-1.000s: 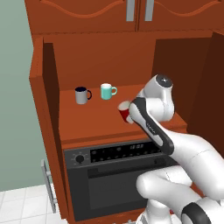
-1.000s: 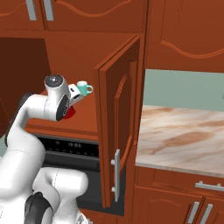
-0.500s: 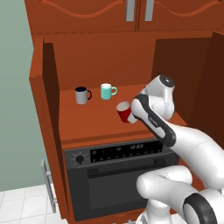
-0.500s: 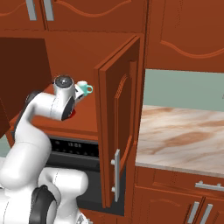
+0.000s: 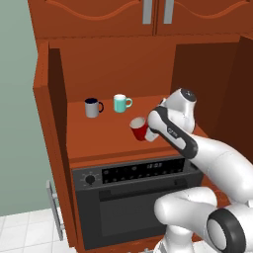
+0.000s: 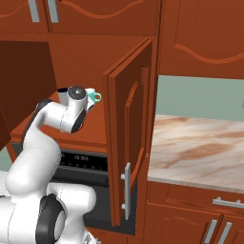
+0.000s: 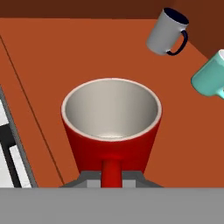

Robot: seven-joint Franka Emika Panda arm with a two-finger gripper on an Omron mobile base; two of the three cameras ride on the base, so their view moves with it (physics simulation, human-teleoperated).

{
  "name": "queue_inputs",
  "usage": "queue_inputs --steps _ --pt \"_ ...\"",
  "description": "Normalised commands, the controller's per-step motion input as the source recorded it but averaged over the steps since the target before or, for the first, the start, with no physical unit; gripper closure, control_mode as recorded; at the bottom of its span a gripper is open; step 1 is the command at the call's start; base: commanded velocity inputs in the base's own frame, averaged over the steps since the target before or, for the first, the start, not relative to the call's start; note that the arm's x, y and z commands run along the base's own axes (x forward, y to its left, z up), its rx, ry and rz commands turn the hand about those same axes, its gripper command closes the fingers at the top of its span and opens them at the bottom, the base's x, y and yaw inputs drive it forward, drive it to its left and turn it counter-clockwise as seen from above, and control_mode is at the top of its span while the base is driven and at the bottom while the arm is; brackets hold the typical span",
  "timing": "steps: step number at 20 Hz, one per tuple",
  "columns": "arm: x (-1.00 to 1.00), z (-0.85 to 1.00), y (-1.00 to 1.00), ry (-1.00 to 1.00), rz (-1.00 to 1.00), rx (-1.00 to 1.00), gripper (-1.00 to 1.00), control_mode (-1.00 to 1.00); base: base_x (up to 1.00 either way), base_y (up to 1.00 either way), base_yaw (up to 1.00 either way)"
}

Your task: Pick the mug on the counter and place it in the cabinet with the handle facing the right, like the mugs already inside.

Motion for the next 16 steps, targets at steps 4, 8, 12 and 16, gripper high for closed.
queue_inputs --steps 4,8,12,16 --pt "0.25 -0.1 0.0 0.0 0.03 0.0 1.0 -1.0 0.0 0.0 0.0" --pt "0.32 -0.06 0.0 -0.01 0.02 0.02 1.0 -1.0 0.0 0.0 0.0" --pt "0.33 -0.02 0.0 0.0 0.02 0.05 1.0 -1.0 0.0 0.0 0.0" --pt "0.28 -0.06 0.0 0.0 0.02 0.04 1.0 -1.0 0.0 0.0 0.0"
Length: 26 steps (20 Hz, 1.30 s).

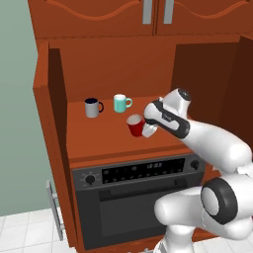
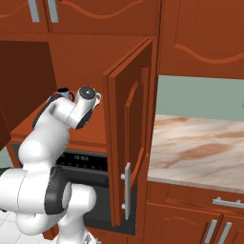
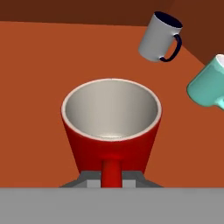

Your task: Pick the mug on the counter and place it in the cabinet with the handle facing the right, like the mugs already inside.

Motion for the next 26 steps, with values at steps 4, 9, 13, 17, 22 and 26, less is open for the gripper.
queue_inputs --steps 4,9,13,17,22,26 --pt "0.12 -0.17 0.02 0.0 0.03 0.01 1.0 -1.0 0.0 0.0 0.0" --pt "0.08 -0.15 0.01 0.0 0.03 0.0 1.0 -1.0 0.0 0.0 0.0" --pt "0.09 -0.12 0.0 0.0 0.02 0.0 1.0 -1.0 0.0 0.0 0.0" --pt "0.12 -0.12 0.0 0.0 0.01 0.0 1.0 -1.0 0.0 0.0 0.0" --pt "0.1 -0.17 0.0 0.0 0.01 0.0 1.0 -1.0 0.0 0.0 0.0" --pt "0.09 -0.25 0.02 0.0 0.01 0.0 1.0 -1.0 0.0 0.0 0.0"
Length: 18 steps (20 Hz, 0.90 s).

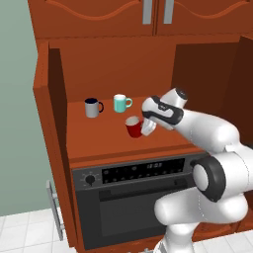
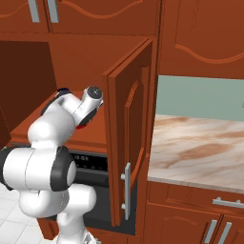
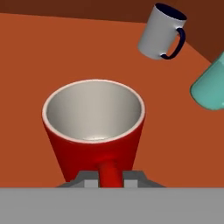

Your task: Pick the mug on the counter and place it in the cabinet with the handle facing the right, like the mugs already inside.

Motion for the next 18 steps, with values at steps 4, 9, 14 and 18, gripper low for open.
queue_inputs --steps 4,9,14,18 --pt "0.08 -0.31 0.04 0.0 0.01 0.0 1.0 -1.0 0.0 0.0 0.0" --pt "0.07 -0.39 0.08 0.0 0.01 0.0 1.0 -1.0 0.0 0.0 0.0" --pt "0.06 -0.45 0.15 0.0 0.01 0.0 1.0 -1.0 0.0 0.0 0.0" --pt "0.06 -0.47 0.17 0.0 0.0 -0.01 -1.0 -1.0 0.0 0.0 0.0"
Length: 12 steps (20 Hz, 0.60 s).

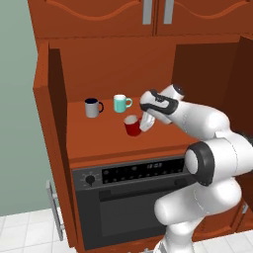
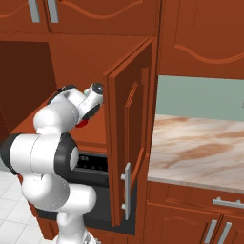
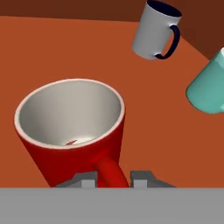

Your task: Pick the mug on the counter and place it in the cabinet with the handle facing the right, like the mugs already inside.

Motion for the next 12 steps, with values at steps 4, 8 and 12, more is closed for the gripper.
queue_inputs --steps 4,8,12 --pt "0.03 -0.37 0.1 0.0 0.0 -0.02 -1.0 -1.0 0.0 0.0 0.0" --pt "0.0 -0.16 0.0 0.0 0.0 -0.07 -1.0 -1.0 0.0 0.0 0.0" --pt "0.0 -0.09 0.0 0.0 0.0 -0.09 -1.0 -1.0 0.0 0.0 0.0"
